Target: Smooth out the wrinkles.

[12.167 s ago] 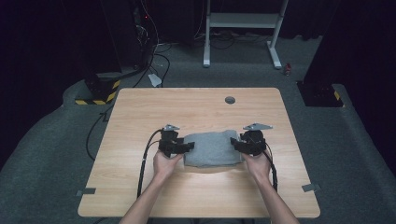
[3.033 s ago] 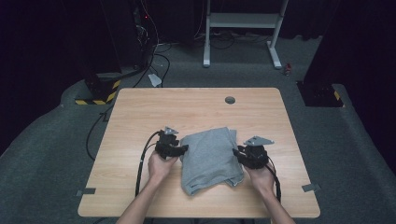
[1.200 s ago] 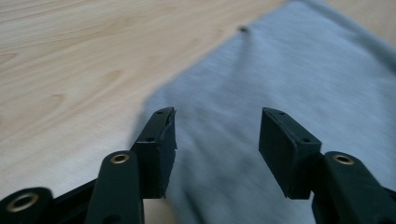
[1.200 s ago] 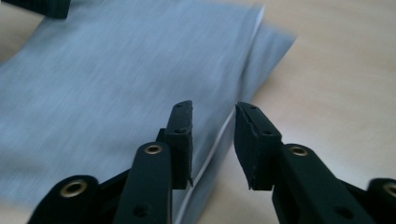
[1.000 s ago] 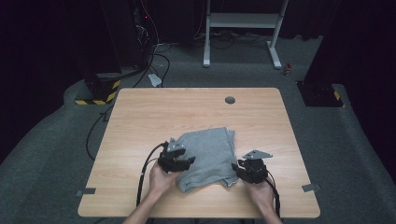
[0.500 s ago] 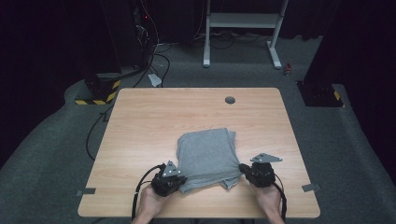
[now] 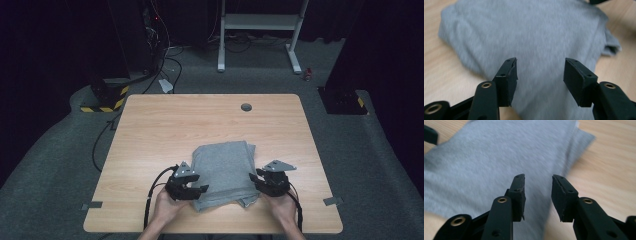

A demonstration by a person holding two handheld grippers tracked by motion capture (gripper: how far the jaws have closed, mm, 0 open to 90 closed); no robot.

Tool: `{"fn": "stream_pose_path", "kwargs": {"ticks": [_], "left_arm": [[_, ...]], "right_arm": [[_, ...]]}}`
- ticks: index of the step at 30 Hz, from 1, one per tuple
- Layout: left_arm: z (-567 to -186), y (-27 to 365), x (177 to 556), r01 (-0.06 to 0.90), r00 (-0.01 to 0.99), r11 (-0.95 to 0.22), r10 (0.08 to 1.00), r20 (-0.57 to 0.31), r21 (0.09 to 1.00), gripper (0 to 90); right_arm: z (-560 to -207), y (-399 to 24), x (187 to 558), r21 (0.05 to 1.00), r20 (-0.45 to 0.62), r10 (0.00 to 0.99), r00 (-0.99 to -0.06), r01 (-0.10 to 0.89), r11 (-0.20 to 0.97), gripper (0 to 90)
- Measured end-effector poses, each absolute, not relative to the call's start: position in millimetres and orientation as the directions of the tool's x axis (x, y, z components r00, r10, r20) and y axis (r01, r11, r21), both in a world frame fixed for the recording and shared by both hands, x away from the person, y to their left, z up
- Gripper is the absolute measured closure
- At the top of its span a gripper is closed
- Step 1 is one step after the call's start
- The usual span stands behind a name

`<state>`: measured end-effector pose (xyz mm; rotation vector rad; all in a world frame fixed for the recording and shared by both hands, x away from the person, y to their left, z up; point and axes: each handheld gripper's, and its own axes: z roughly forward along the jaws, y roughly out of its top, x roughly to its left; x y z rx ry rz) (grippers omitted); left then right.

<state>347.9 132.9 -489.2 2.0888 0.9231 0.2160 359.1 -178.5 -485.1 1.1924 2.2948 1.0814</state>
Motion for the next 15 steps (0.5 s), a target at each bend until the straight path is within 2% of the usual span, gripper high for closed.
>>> {"fn": "stream_pose_path", "kwargs": {"ticks": [3,9,15], "left_arm": [[-491,122,358,0.543,0.716,-0.397,0.679,-0.161,0.740,42.2],[-508,114,353,0.526,0.708,-0.520,0.707,-0.007,0.673,39.7],[-514,123,345,0.526,0.687,-0.515,0.726,0.019,0.677,37.4]], "right_arm": [[-491,-163,369,0.767,0.042,0.792,-0.609,0.528,0.365,59.4],[-510,-152,376,0.721,-0.001,0.794,-0.608,0.550,0.421,51.2],[-515,-158,362,0.707,-0.085,0.786,-0.612,0.519,0.481,49.7]]}}
